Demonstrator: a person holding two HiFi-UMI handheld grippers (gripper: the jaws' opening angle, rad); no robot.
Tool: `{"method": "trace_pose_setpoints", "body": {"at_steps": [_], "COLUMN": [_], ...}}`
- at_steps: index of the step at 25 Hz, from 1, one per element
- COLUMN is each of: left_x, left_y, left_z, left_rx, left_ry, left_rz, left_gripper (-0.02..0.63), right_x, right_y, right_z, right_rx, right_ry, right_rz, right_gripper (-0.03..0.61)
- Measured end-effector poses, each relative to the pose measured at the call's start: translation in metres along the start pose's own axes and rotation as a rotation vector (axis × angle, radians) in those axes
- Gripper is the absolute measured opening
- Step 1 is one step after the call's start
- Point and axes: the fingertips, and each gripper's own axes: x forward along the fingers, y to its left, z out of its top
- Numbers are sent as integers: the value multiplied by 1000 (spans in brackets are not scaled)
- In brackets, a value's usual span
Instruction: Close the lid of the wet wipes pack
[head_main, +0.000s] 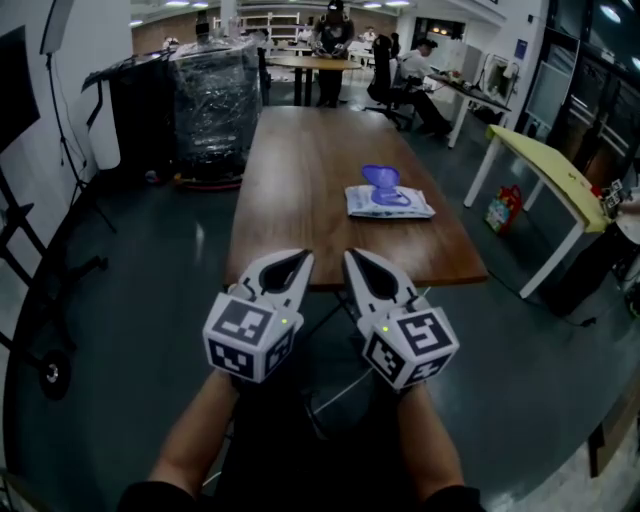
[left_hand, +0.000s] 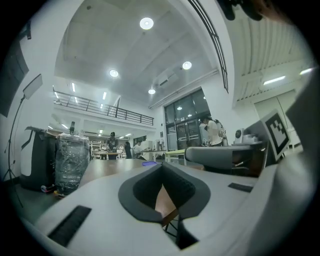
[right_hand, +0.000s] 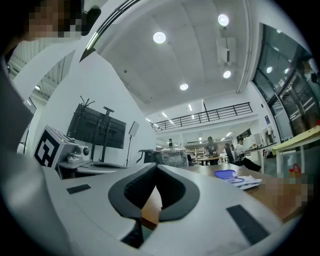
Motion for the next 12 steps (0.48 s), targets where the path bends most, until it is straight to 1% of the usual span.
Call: {"method": "trace_pose_setpoints", "body": {"at_steps": [4, 8, 12], "left_x": [28, 56, 85], "left_y": [-11, -20, -25], "left_z": [4, 5, 0], "left_rx": [16, 29, 38], "left_ry": [9, 14, 32], "left_rz": [-8, -6, 10], "left_gripper": [5, 5, 5], "right_x": [-6, -9, -7], "right_y": [-32, -61, -89], "right_z": [-1, -4, -11], "right_rx": [6, 16, 24], "right_ry": [1, -2, 5], "right_rz": [-17, -13, 21], "right_gripper": [8, 8, 8]}}
